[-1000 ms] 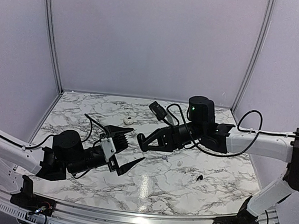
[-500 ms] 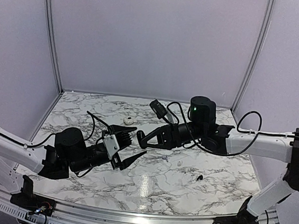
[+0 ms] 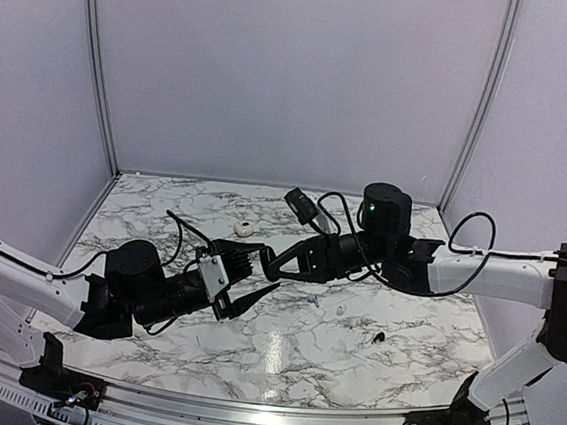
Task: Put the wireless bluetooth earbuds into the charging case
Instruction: Pass from the right arm to the left, then pass from the left arm to the right
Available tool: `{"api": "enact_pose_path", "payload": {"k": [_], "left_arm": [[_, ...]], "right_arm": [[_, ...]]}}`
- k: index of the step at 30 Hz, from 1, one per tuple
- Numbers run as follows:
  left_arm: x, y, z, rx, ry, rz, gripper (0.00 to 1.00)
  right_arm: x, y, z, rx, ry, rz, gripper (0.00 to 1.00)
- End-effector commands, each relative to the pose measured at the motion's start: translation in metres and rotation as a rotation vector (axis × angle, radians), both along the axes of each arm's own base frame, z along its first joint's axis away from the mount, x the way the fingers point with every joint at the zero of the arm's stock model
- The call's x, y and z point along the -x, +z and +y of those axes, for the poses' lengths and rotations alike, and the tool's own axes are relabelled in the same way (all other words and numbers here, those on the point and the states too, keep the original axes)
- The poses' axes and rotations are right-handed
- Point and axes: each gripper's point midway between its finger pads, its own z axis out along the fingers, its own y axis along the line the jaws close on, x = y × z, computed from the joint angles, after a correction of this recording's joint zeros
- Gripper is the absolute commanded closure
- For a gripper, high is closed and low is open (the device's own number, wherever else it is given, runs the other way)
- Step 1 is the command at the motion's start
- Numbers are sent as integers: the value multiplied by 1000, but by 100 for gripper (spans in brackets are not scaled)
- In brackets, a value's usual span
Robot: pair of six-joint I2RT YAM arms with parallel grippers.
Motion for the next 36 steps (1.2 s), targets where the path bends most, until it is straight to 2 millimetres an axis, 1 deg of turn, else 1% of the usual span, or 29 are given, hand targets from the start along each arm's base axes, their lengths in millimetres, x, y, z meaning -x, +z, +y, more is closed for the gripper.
{"api": "enact_pose_path", "payload": {"k": [1,5,8,10,11,14,16,18,20,21,23,26,29,33,36], "left_arm": [[4,20,-4,54,-19,-23,35],[5,22,-4,60,-28,-21,44],[8,25,-3,68,-40,-16,49],[8,24,-2,67,-43,-12,51],[9,24,-2,65,-44,-8,53],[12,25,-1,69,-61,11,55],[16,23,-1,57,-88,41,56],[23,19,-3,35,-134,80,57],[31,14,-4,18,-182,137,58],[34,13,-4,13,-196,168,58],[46,7,-3,-3,-266,238,58],[56,7,4,6,-333,345,60],[64,10,12,6,-398,436,60],[69,16,19,0,-484,576,62],[71,18,25,4,-547,695,65]], "right_arm": [[9,10,-2,-40,26,-10,61],[10,11,-2,-42,29,-11,61],[9,11,-2,-38,27,-17,62],[9,10,-2,-38,27,-18,60],[9,11,-2,-38,27,-19,58],[10,14,-2,-43,32,-49,41],[8,17,-4,-36,26,-108,26],[2,22,-8,-28,-9,-187,14],[-8,29,-15,-19,-63,-272,10],[-14,32,-20,-17,-87,-313,9],[-23,30,-28,23,-133,-384,9],[-27,31,-36,64,-171,-570,10],[-17,27,-37,92,-166,-726,14],[-2,21,-35,128,-126,-907,18],[12,29,-33,96,-91,-1029,22]]}}
